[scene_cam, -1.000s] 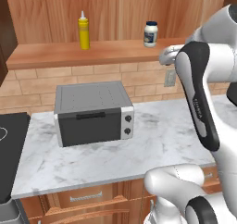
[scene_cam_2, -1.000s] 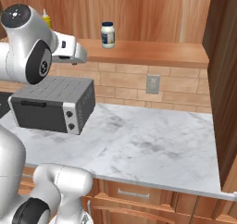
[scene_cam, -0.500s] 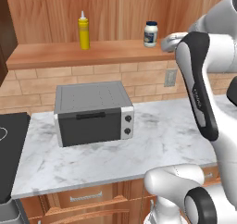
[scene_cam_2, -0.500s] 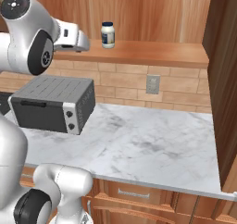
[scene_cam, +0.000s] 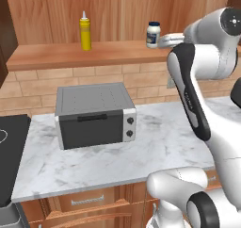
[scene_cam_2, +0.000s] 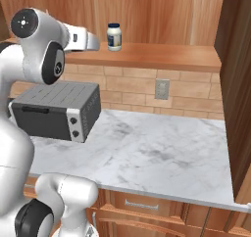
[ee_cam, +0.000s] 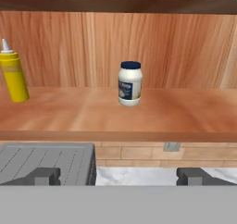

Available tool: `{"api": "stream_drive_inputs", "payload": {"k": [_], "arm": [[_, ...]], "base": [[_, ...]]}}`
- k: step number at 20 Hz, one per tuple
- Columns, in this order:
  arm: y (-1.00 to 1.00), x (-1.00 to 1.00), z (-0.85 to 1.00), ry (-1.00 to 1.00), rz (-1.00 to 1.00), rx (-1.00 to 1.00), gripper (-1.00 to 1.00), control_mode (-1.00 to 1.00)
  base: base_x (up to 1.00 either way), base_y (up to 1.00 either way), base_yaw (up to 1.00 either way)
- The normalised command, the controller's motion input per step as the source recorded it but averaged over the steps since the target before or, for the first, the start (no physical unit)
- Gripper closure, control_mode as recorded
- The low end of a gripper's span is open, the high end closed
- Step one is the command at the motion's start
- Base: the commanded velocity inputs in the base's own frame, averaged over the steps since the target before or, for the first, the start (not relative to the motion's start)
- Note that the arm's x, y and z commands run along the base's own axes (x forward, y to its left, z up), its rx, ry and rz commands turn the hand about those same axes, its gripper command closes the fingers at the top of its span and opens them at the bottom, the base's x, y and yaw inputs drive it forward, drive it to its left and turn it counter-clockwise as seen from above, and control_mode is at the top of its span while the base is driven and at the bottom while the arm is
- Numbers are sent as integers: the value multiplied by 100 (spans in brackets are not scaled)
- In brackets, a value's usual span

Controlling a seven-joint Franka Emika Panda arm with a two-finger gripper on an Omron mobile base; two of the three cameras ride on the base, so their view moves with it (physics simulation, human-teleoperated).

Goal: Take 2 condiments from the cabinet and move them on the counter near the stove.Make sure the condiments are lined up with each other, next to each other.

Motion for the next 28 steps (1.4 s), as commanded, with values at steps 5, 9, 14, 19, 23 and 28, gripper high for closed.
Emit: {"api": "stream_drive_inputs", "payload": {"k": [5,9,14,19,23,28], "arm": [[-7,36,18,3,-1,0,-100,-100],[-4,37,23,10,0,-1,-100,-100],[0,33,26,12,0,-1,-100,-100],[0,32,2,0,0,-1,-100,-100],[0,34,0,-3,0,0,-100,-100],[-2,32,-6,-6,0,0,-100,-100]], "base": [[0,0,0],[0,0,0],[0,0,0],[0,0,0],[0,0,0],[0,0,0]]}}
